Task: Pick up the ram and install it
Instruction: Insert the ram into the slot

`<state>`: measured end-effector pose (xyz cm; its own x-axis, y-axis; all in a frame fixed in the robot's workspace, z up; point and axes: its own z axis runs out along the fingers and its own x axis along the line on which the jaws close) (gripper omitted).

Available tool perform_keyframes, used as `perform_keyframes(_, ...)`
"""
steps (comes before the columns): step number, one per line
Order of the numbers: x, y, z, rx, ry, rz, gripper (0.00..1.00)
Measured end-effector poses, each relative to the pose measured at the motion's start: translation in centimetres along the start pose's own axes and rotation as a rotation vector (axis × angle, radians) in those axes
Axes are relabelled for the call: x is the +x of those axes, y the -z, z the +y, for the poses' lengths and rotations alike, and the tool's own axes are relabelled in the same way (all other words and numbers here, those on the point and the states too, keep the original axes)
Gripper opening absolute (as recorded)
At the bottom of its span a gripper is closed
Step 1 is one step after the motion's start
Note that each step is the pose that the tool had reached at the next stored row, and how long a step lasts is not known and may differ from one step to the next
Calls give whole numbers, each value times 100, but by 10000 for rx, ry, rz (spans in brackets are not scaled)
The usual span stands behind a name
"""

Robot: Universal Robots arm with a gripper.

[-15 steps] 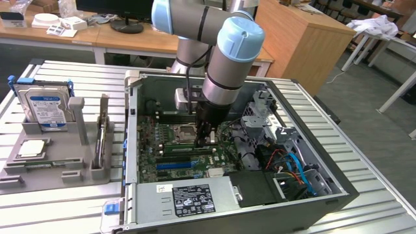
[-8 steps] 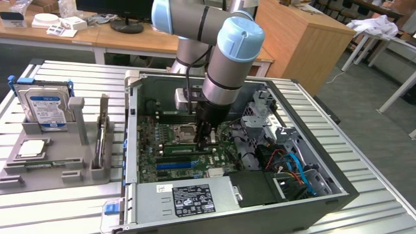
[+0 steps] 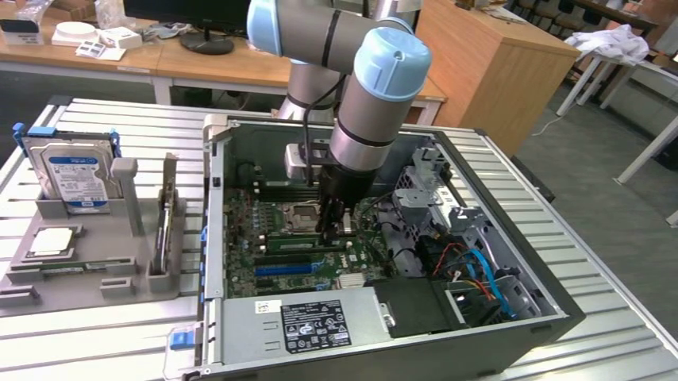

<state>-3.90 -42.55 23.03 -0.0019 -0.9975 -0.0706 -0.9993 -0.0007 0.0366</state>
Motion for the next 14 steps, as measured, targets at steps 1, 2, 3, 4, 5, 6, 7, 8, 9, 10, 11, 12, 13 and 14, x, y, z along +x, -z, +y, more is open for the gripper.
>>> perform_keyframes(1, 0, 0, 0, 0, 0, 0, 31)
perform_keyframes(2, 0, 0, 0, 0, 0, 1, 31)
perform_keyframes(3, 0, 2, 0, 0, 0, -1, 31)
perform_keyframes(4, -1, 8, 0, 0, 0, 0, 31)
perform_keyframes(5, -1, 17, 1, 0, 0, -1, 31)
perform_keyframes(6, -2, 28, 1, 0, 0, 0, 31)
perform_keyframes(7, -3, 40, 1, 0, 0, 0, 31)
perform_keyframes(8, -4, 53, 2, 0, 0, 1, 31)
perform_keyframes(9, -5, 66, 2, 0, 0, 1, 31)
perform_keyframes(10, -6, 80, 3, 0, 0, 0, 31)
perform_keyframes(11, -7, 94, 4, 0, 0, 0, 31)
perform_keyframes(12, -8, 108, 4, 0, 0, 1, 31)
perform_keyframes(13, -9, 122, 5, 1, 0, 0, 31)
perform_keyframes(14, -10, 137, 5, 0, 0, 0, 31)
